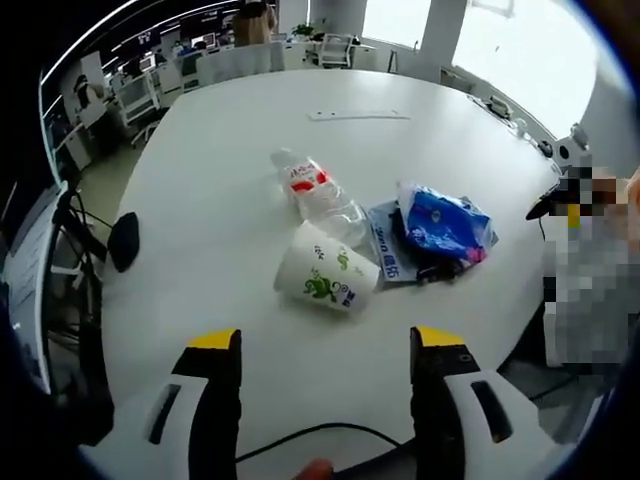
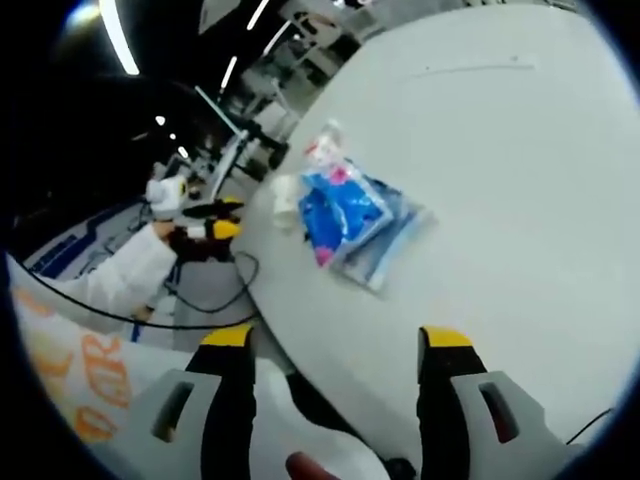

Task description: Arrange the tabletop items into an orderly group along one side of the table until the central work area is clear of visible clutter.

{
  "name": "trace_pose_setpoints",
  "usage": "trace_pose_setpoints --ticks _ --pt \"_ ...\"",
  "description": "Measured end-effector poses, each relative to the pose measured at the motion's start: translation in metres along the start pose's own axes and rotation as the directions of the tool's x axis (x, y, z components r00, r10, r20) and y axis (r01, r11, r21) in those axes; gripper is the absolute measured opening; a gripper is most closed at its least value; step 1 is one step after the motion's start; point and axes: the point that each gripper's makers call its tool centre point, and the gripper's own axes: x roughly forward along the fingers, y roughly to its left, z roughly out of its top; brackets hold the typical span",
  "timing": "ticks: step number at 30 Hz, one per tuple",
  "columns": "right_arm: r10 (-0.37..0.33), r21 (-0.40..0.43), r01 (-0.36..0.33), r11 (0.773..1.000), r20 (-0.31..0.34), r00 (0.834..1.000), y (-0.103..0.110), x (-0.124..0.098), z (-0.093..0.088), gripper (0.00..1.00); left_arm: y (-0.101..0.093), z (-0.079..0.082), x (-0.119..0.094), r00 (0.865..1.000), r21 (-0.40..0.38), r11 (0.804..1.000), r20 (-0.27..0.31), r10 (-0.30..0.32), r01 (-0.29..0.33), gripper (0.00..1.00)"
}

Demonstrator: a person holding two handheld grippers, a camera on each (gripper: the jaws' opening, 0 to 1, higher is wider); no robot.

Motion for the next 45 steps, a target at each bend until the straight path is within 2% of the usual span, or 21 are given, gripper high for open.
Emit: trace_pose_setpoints --ticks 8,11,28,36,41,43,45 --pt "0.003 0.028 -0.003 1.0 -0.005 1.0 -0.003 0.001 -0.002 0.63 0.002 -0.003 0.01 1.0 0.035 0.999 -0.012 -0.008 0.009 0.7" --pt "0.005 0.031 -0.005 1.0 -0.008 1.0 -0.003 0.001 -0.002 0.63 0.004 -0.004 0.011 1.0 0.051 0.999 -0.021 0.008 -0.007 0.71" --pt "-0.02 0.052 0.02 0.998 0.001 1.0 -0.012 -0.001 0.0 0.64 -0.006 0.008 0.014 1.0 0.08 0.997 -0.002 0.009 -0.009 0.71" --pt "-0.022 0.051 0.023 0.998 -0.007 1.0 -0.012 -0.001 -0.003 0.64 -0.007 0.01 0.025 1.0 0.097 0.995 0.004 -0.002 0.001 0.72" --pt "-0.022 0.047 0.023 0.999 -0.01 1.0 -0.012 -0.001 -0.004 0.63 -0.008 0.019 0.029 1.0 0.12 0.993 0.019 0.004 -0.007 0.73" --pt "-0.023 0.049 0.023 0.999 -0.01 1.0 -0.012 -0.001 -0.004 0.63 -0.006 0.025 0.032 0.999 0.154 0.988 0.036 0.021 -0.026 0.73" --pt "-0.025 0.052 0.025 0.998 -0.012 1.0 -0.013 -0.001 -0.004 0.63 -0.008 0.028 0.036 0.999 0.19 0.982 0.029 0.014 -0.019 0.74"
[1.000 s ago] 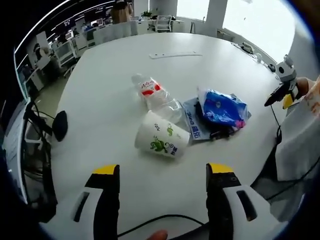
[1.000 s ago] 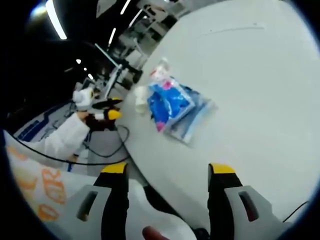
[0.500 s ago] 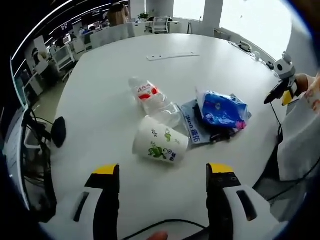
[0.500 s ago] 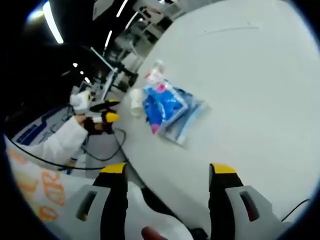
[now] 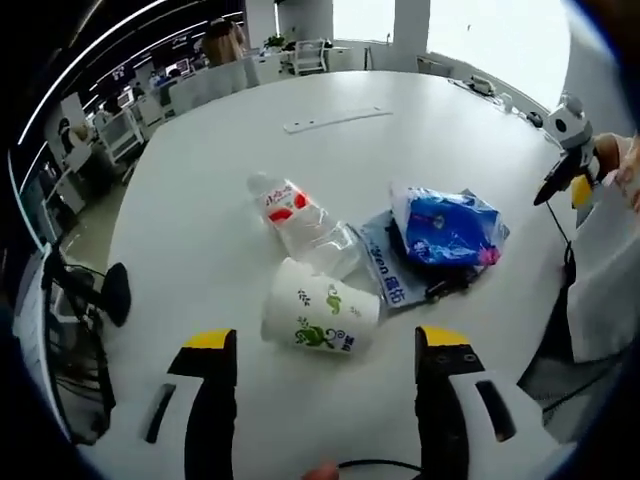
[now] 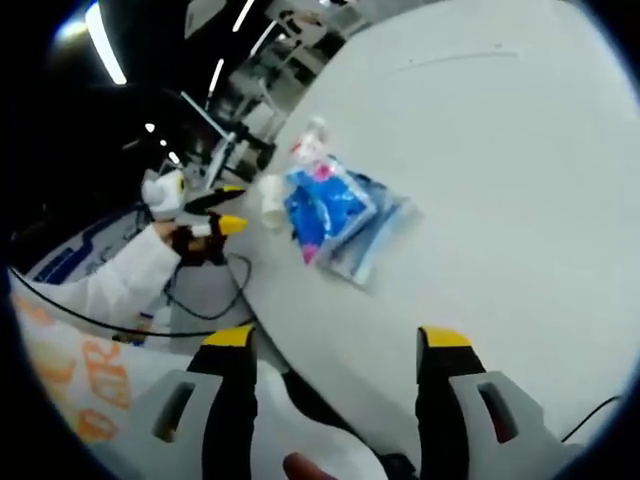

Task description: Arrange the tabletop items into an orderly group along one side of the table until the central work area is clear of visible clutter.

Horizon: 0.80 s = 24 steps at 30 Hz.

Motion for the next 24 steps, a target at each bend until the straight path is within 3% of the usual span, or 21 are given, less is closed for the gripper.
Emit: trace_pose_setpoints --ticks 11,15,18,22,24 --pt "-0.001 -0.002 0.001 1.0 0.004 1.0 0.001 0.0 0.001 0.62 0.0 0.007 0.016 1.0 0.105 0.994 -0.01 0.017 -0.016 0.73" --pt "0.003 -0.001 -0.003 1.0 0.001 1.0 0.002 0.0 -0.001 0.62 -0.004 0.002 0.023 0.999 0.168 0.986 -0.04 0.017 -0.01 0.71" --pt "0.004 0.0 -0.004 1.0 -0.001 1.0 0.002 0.0 -0.001 0.62 -0.002 -0.002 0.028 0.998 0.185 0.983 -0.059 0.032 -0.021 0.65" --pt "-0.002 -0.01 0.002 1.0 -0.005 1.0 0.002 0.0 -0.002 0.62 0.0 0.0 0.031 0.997 0.186 0.981 -0.046 0.055 -0.046 0.57" --pt "-0.002 -0.013 0.002 1.0 -0.006 1.0 0.002 0.0 -0.002 0.62 0.0 0.001 0.032 0.997 0.204 0.977 -0.034 0.066 -0.057 0.57"
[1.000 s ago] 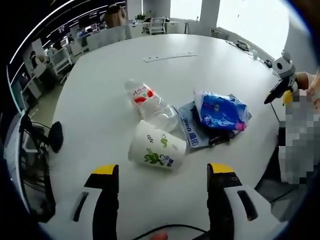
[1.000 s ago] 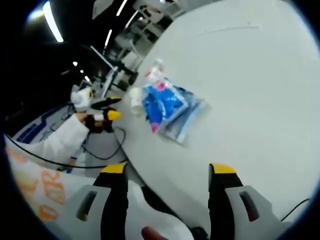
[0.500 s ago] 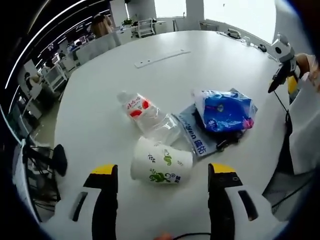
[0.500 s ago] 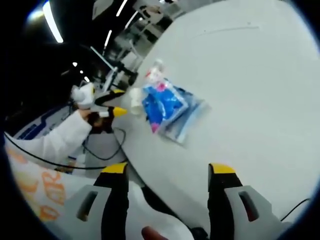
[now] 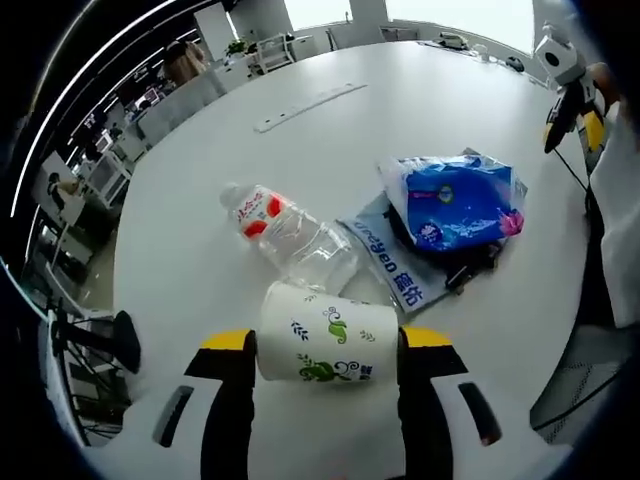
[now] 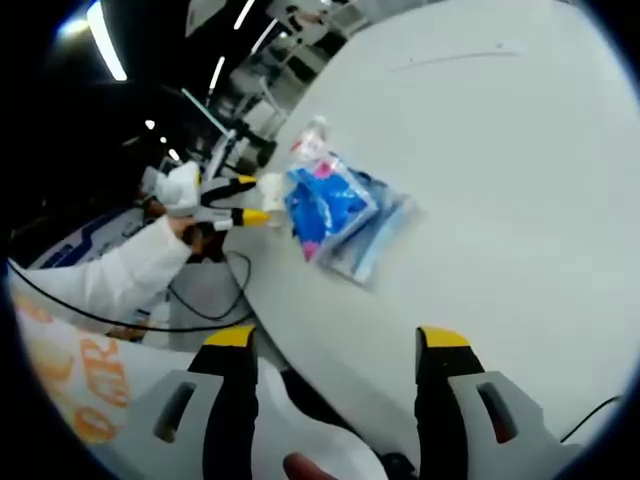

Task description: Arrange the tabletop items into an orderly group along one side of the table until the central work area is clear of visible clutter.

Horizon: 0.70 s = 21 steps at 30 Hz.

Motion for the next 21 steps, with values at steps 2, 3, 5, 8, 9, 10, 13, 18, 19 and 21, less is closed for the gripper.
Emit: trace_pose_setpoints --ticks 2,3,5,8,9,10,13,18,19,21 --pt "0.001 0.003 -0.001 1.0 0.001 1.0 0.0 0.0 0.0 0.62 0.001 0.0 0.0 1.0 0.015 1.0 -0.002 0.013 -0.013 0.57" --pt "0.0 0.003 0.0 1.0 0.002 1.0 0.0 -0.001 0.0 0.62 0.001 0.001 -0.001 1.0 0.024 1.0 0.003 0.019 -0.019 0.57" --pt "-0.001 0.002 0.001 1.0 0.003 1.0 -0.001 -0.001 0.001 0.62 0.001 0.002 -0.003 0.999 0.04 0.999 0.006 0.031 -0.031 0.57" --pt "0.001 0.005 -0.001 1.0 0.003 1.0 0.0 -0.001 0.001 0.62 0.0 0.004 -0.006 0.999 0.048 0.998 0.018 0.046 -0.047 0.56" --pt "0.002 0.004 -0.002 1.0 0.003 1.0 0.0 -0.001 0.001 0.62 -0.001 0.005 -0.008 0.998 0.045 0.998 0.026 0.048 -0.049 0.56" --pt "0.002 0.004 -0.002 1.0 0.003 1.0 0.0 -0.001 0.001 0.62 -0.002 0.006 -0.01 0.998 0.047 0.998 0.032 0.05 -0.051 0.56" --pt "0.004 -0.001 -0.004 1.0 0.001 1.0 0.001 0.0 0.001 0.62 -0.002 0.009 -0.018 0.996 0.073 0.995 0.049 0.07 -0.074 0.56" --pt "0.004 -0.001 -0.004 1.0 0.001 1.0 0.0 0.0 0.001 0.62 -0.006 0.035 -0.043 0.981 0.128 0.98 0.137 0.135 -0.153 0.56" --pt "0.004 -0.001 -0.004 1.0 0.001 1.0 0.0 0.0 0.001 0.62 -0.01 0.044 -0.049 0.975 0.145 0.974 0.167 0.147 -0.172 0.56" --pt "0.006 0.001 -0.006 1.0 0.002 1.0 0.001 0.001 0.001 0.61 -0.022 0.058 -0.057 0.968 0.163 0.97 0.205 0.145 -0.18 0.56"
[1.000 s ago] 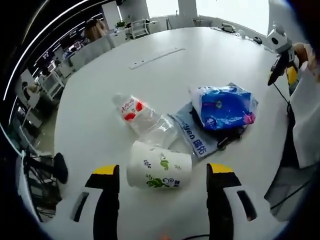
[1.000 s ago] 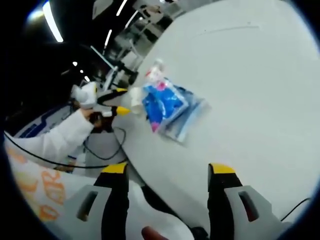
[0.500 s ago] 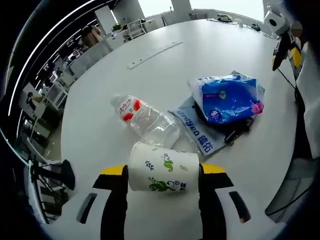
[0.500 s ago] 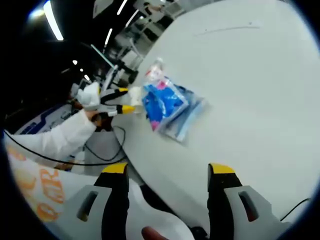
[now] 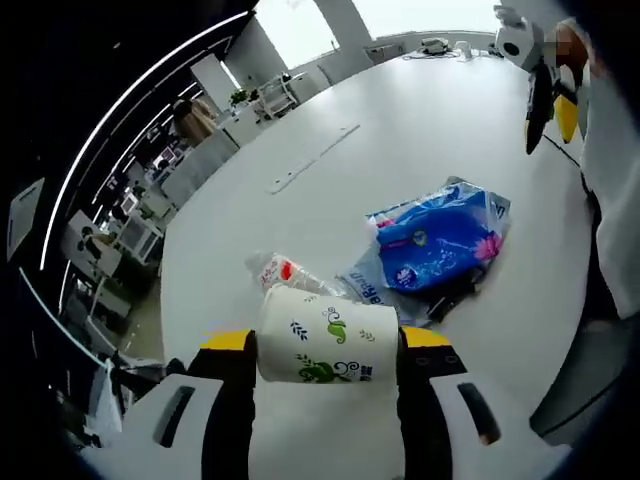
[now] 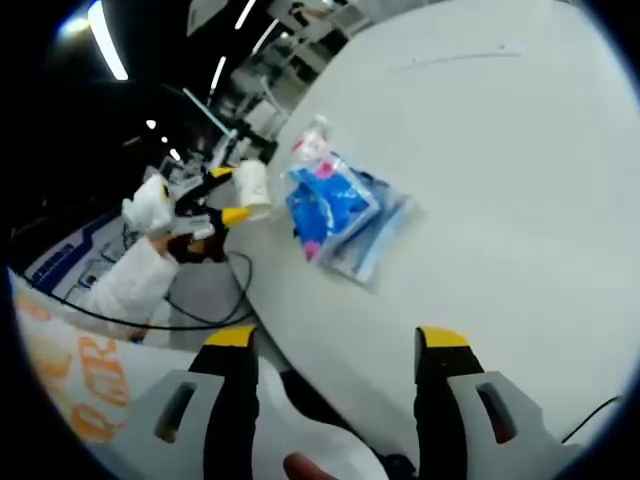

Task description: Arrange the tabletop items into an orderly group along one side of the table until the central work area is clear of visible clutter.

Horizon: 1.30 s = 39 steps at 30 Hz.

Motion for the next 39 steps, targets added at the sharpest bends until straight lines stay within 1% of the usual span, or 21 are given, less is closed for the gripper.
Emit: trace_pose_setpoints --ticks 6,8,11,14,16,17,19,20,22,23,24,26,28,30,31,32,33,34,35,37,39 --pt "0.004 -0.028 -0.004 1.0 -0.019 1.0 0.002 0.002 -0.003 0.6 -0.024 0.052 -0.009 0.994 0.108 0.994 0.106 -0.034 0.022 0.56" --pt "0.01 -0.039 -0.01 0.999 -0.025 1.0 0.004 0.002 -0.004 0.6 -0.033 0.072 -0.009 0.987 0.145 0.989 0.156 -0.045 0.022 0.56" --pt "0.025 -0.041 -0.025 0.999 -0.005 1.0 0.005 -0.001 0.001 0.59 -0.048 0.103 -0.012 0.971 0.152 0.988 0.227 -0.072 0.038 0.56" --pt "0.053 -0.037 -0.052 0.998 0.043 0.998 0.007 -0.006 0.012 0.59 -0.068 0.134 -0.016 0.945 0.181 0.979 0.296 -0.141 0.089 0.56" --pt "0.065 -0.014 -0.064 0.998 0.104 0.993 0.006 -0.012 0.025 0.58 -0.08 0.148 -0.02 0.929 0.208 0.971 0.322 -0.183 0.119 0.56" --pt "0.065 0.013 -0.068 0.998 0.134 0.989 0.002 -0.015 0.031 0.58 -0.085 0.16 -0.023 0.915 0.223 0.967 0.35 -0.199 0.125 0.56" --pt "0.101 0.048 -0.109 0.993 0.155 0.983 0.0 -0.02 0.036 0.58 -0.092 0.176 -0.028 0.892 0.213 0.966 0.394 -0.223 0.147 0.56" --pt "0.112 0.053 -0.123 0.991 0.171 0.979 0.0 -0.022 0.038 0.59 -0.093 0.179 -0.029 0.888 0.207 0.966 0.4 -0.227 0.154 0.56" --pt "0.149 0.08 -0.17 0.982 0.226 0.963 0.001 -0.03 0.047 0.61 -0.095 0.187 -0.032 0.877 0.191 0.967 0.42 -0.236 0.168 0.56" --pt "0.178 0.113 -0.213 0.971 0.26 0.949 0.003 -0.036 0.053 0.62 -0.097 0.192 -0.035 0.863 0.182 0.966 0.439 -0.248 0.185 0.56" --pt "0.193 0.132 -0.238 0.962 0.286 0.939 0.003 -0.04 0.057 0.62 -0.099 0.195 -0.036 0.856 0.175 0.965 0.449 -0.256 0.197 0.56" --pt "0.193 0.172 -0.262 0.95 0.338 0.921 -0.002 -0.048 0.066 0.63 -0.099 0.198 -0.039 0.846 0.17 0.964 0.465 -0.261 0.204 0.56" --pt "0.235 0.172 -0.316 0.933 0.372 0.898 0.004 -0.056 0.075 0.67 -0.103 0.206 -0.045 0.816 0.163 0.958 0.501 -0.288 0.238 0.56" --pt "0.288 0.161 -0.372 0.914 0.386 0.876 0.014 -0.061 0.083 0.69 -0.103 0.212 -0.049 0.798 0.146 0.958 0.529 -0.288 0.248 0.56" --pt "0.304 0.154 -0.385 0.91 0.386 0.871 0.017 -0.062 0.084 0.69 -0.102 0.214 -0.05 0.791 0.141 0.957 0.54 -0.288 0.252 0.56" --pt "0.348 0.134 -0.425 0.895 0.388 0.854 0.027 -0.064 0.088 0.69 -0.104 0.217 -0.052 0.779 0.133 0.953 0.551 -0.299 0.272 0.56" --pt "0.401 0.117 -0.478 0.87 0.397 0.826 0.038 -0.067 0.093 0.7 -0.105 0.218 -0.053 0.774 0.129 0.95 0.554 -0.307 0.284 0.56" --pt "0.445 0.116 -0.529 0.841 0.407 0.797 0.048 -0.07 0.095 0.71 -0.106 0.22 -0.054 0.764 0.123 0.947 0.564 -0.312 0.295 0.56" --pt "0.502 0.125 -0.592 0.796 0.409 0.762 0.059 -0.072 0.098 0.71 -0.106 0.222 -0.055 0.758 0.118 0.947 0.573 -0.311 0.3 0.56" --pt "0.543 0.132 -0.635 0.761 0.405 0.736 0.067 -0.072 0.098 0.7 -0.107 0.225 -0.057 0.749 0.116 0.944 0.582 -0.316 0.308 0.56" --pt "0.552 0.115 -0.641 0.759 0.408 0.727 0.072 -0.069 0.1 0.66 -0.11 0.227 -0.061 0.737 0.125 0.939 0.59 -0.331 0.322 0.56"
